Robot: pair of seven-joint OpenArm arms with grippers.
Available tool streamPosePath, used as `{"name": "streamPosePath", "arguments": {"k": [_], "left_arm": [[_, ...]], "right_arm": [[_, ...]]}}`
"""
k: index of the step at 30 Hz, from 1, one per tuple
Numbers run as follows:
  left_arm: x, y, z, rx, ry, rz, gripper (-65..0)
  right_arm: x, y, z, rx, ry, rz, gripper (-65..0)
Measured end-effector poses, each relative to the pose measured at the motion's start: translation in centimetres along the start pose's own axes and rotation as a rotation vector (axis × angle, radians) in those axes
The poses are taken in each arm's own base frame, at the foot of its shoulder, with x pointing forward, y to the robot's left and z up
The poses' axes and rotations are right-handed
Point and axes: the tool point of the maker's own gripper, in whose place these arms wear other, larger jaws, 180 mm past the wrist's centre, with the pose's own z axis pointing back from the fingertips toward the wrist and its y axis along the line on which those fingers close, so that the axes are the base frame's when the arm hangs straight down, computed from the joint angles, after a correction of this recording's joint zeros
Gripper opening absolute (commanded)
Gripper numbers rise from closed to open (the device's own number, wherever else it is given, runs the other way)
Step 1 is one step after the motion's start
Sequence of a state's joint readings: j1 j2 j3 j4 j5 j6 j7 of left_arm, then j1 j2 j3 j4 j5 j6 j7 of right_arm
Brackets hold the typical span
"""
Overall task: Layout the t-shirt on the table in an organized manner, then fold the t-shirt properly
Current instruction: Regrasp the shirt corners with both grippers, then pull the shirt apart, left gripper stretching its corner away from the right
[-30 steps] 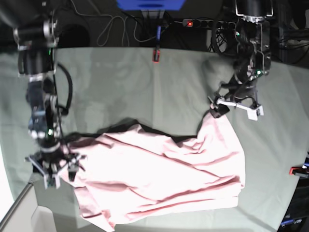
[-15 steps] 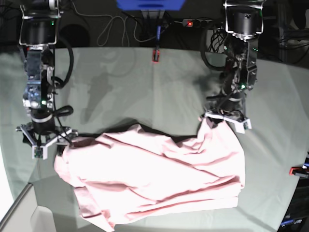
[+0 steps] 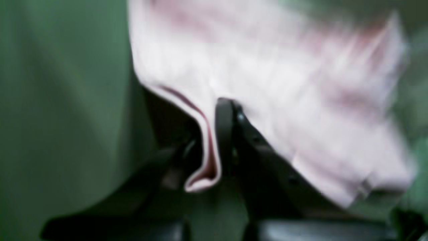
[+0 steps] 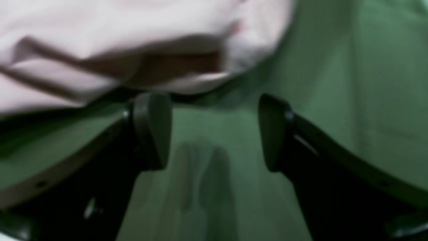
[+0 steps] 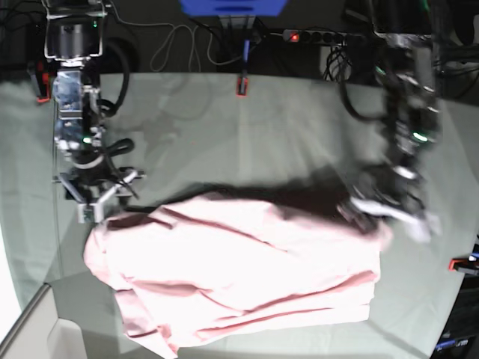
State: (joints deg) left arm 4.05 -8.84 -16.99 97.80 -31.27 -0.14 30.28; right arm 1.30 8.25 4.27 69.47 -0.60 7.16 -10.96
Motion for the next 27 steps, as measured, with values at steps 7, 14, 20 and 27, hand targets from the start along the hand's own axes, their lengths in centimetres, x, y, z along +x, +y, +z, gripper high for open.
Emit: {"name": "streamPosePath", "arguments": {"k": [7,14,20,27], "left_arm": [[12.8,6.1,1.8,0.149,-0.209,0.097,-64.8],[14.0,10.0,1.9,0.234,-0.213,0.171,-64.8],[10.7,11.2,1.4,0.257,-0.130,0.197,-64.8],[8.0,12.5,2.1,0.292,-0.074,0.201,-64.8]], "right_arm": [[-1.4,1.9,-0.3,0.044,0.040,0.011,-24.0],[-1.3,4.5,-0.4,0.105,0.038,0.050,-24.0],[-1.4,7.3,-0.2,0.172,0.040,0.090,-24.0],[-0.6,9.2,-0.7,0.217,0.021,0.122,-24.5]]}}
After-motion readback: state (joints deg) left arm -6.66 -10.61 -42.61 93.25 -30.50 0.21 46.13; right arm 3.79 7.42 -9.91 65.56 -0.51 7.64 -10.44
